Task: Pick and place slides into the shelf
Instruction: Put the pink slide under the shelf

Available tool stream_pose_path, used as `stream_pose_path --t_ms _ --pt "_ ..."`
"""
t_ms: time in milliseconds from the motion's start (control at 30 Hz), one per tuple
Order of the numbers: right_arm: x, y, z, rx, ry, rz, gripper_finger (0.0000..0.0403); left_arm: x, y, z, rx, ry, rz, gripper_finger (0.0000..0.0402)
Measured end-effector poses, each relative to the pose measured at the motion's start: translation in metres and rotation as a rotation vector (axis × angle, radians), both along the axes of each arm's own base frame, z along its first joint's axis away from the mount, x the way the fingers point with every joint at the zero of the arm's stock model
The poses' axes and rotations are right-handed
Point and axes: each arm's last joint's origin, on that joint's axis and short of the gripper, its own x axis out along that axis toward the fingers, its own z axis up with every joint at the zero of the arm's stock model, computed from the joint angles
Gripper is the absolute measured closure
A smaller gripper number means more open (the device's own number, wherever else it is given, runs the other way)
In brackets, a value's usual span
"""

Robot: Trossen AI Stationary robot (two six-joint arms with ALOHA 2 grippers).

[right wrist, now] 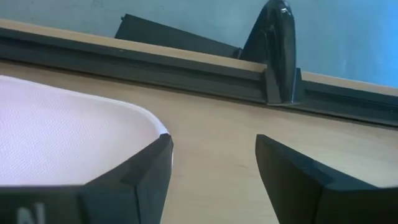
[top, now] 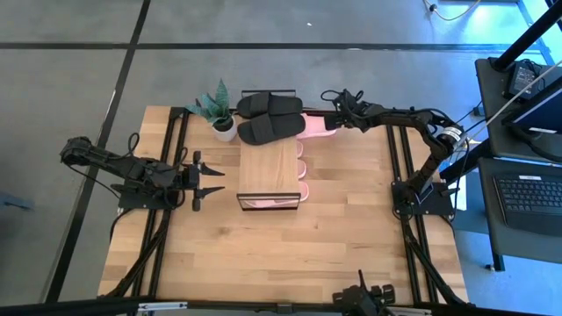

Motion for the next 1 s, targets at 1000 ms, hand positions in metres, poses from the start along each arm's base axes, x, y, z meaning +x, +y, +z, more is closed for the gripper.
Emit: stream_pose_path --t_ms 1000 --pt "0.030 0.019 -0.007 0.013 -0.026 0.266 0.0173 -0.002 0.003 -0.004 -0.042 0.023 0.127 0.0217"
